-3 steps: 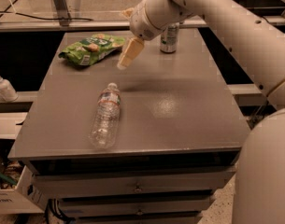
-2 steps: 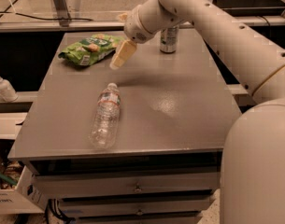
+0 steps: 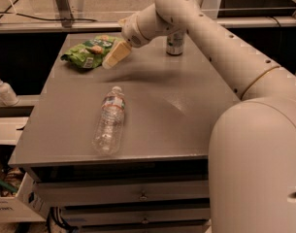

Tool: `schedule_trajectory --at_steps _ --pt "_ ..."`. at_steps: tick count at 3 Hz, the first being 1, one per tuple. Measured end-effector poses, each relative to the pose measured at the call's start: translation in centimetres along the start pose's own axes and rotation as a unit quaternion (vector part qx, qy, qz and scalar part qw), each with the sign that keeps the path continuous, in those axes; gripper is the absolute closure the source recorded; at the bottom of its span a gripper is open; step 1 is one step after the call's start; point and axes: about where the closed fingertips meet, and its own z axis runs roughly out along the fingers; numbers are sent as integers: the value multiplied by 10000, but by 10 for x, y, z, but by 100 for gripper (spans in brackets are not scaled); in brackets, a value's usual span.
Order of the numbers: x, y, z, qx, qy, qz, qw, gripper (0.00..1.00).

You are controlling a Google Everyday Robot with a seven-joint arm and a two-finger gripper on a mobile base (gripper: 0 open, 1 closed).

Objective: Move green rice chip bag near water bottle

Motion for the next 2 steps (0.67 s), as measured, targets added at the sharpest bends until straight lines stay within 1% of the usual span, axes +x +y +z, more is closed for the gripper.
schedule_trajectory --at_steps 1,2 --pt "-3 -3 17 22 -241 389 9990 0" --pt "-7 -3 30 54 -510 765 9957 0"
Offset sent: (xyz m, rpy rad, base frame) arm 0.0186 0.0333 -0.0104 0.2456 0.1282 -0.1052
